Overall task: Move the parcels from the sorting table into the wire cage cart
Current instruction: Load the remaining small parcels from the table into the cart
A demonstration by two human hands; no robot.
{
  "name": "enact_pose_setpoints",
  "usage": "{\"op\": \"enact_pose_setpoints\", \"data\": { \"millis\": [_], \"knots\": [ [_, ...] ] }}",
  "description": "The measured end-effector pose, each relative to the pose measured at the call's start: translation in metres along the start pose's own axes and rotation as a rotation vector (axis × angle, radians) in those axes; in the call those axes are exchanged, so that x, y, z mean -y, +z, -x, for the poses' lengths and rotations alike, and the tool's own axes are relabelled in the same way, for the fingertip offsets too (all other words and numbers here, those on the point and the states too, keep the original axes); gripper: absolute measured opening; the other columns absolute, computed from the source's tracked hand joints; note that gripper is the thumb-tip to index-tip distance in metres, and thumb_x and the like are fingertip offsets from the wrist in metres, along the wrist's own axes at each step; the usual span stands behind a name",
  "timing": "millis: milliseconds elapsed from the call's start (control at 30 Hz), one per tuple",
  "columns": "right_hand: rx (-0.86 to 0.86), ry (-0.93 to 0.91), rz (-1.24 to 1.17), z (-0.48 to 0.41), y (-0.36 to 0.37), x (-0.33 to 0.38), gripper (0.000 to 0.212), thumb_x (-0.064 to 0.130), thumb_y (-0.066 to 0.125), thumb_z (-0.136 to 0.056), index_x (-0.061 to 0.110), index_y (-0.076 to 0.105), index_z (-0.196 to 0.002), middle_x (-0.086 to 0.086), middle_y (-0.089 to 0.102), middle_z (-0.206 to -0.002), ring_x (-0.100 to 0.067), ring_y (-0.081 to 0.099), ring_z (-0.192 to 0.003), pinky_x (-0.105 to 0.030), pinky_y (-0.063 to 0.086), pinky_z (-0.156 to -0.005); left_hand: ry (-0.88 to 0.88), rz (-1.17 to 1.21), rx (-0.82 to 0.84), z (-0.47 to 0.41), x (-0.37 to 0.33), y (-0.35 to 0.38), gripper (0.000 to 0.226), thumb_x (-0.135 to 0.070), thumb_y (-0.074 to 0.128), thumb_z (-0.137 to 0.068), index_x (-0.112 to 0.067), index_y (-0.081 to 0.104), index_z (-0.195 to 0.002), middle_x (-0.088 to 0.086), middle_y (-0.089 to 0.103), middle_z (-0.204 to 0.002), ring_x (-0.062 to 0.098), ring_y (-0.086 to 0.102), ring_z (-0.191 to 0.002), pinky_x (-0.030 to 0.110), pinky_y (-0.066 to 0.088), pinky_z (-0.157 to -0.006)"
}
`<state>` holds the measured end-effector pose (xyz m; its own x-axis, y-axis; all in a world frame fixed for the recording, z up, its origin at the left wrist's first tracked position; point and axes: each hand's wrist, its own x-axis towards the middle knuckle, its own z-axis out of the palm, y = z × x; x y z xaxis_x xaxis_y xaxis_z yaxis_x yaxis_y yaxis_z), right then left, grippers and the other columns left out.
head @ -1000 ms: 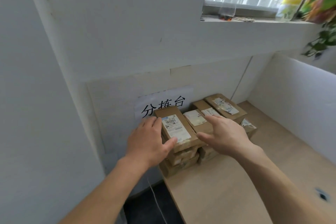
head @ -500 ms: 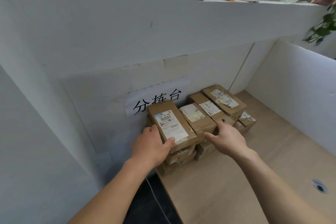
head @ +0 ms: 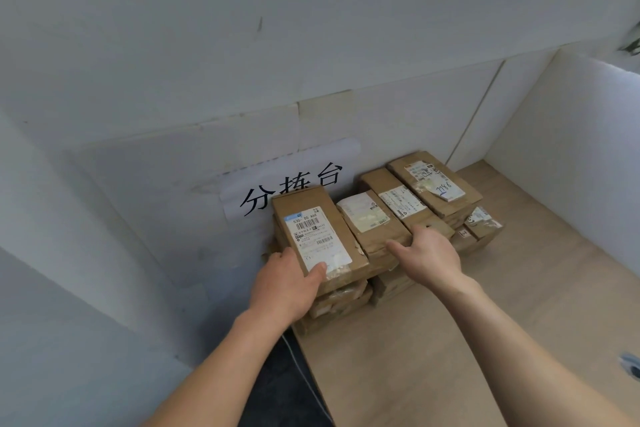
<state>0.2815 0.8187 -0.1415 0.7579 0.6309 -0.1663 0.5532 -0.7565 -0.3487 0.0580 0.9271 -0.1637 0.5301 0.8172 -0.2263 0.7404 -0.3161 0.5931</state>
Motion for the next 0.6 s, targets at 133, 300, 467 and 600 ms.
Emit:
{"op": "enact_pose_setpoints", "data": {
  "millis": [133, 300, 467, 600],
  "knots": [
    [0.018, 0.012, -0.062, -0.006, 0.003, 0.001, 0.043, 0.058, 0.059, -0.084, 0.019, 0.066, -0.101, -0.005, 0.063, -0.106, -0.023, 0.062, -0.089, -0.042, 0.056, -0.081, -0.029, 0.046, 0.002, -0.003, -0.001, 0.002, 0.047, -0.056, 0.054, -0.094, -0.024, 0.057, -0.129, -0.004, 0.062, -0.132, 0.017, 0.060, -0.115, 0.039, 0.054, -0.093],
    [-0.001, 0.025, -0.090, -0.010, 0.003, 0.000, 0.035, 0.053, 0.059, -0.082, 0.019, 0.063, -0.084, -0.004, 0.063, -0.091, -0.022, 0.060, -0.078, -0.036, 0.051, -0.068, -0.085, 0.132, -0.016, -0.007, -0.003, 0.002, 0.037, -0.046, 0.060, -0.095, -0.022, 0.057, -0.122, -0.005, 0.063, -0.130, 0.014, 0.061, -0.110, 0.021, 0.047, -0.070],
    [-0.008, 0.023, -0.100, -0.012, 0.003, 0.000, 0.033, 0.049, 0.063, -0.084, 0.016, 0.062, -0.089, -0.002, 0.062, -0.089, -0.023, 0.060, -0.082, -0.038, 0.052, -0.073, -0.180, 0.355, -0.041, -0.009, -0.006, 0.005, 0.035, -0.028, 0.066, -0.094, -0.021, 0.053, -0.125, -0.003, 0.063, -0.132, 0.017, 0.062, -0.115, 0.014, 0.042, -0.063],
    [0.015, 0.066, -0.208, -0.013, 0.004, -0.003, 0.032, 0.045, 0.067, -0.086, 0.017, 0.059, -0.100, 0.001, 0.063, -0.091, -0.024, 0.060, -0.091, -0.040, 0.052, -0.081, -0.241, 0.551, -0.052, -0.010, -0.003, 0.006, 0.051, -0.015, 0.071, -0.092, -0.018, 0.047, -0.137, -0.001, 0.061, -0.133, 0.017, 0.062, -0.115, 0.019, 0.052, -0.072]
  ]
}}
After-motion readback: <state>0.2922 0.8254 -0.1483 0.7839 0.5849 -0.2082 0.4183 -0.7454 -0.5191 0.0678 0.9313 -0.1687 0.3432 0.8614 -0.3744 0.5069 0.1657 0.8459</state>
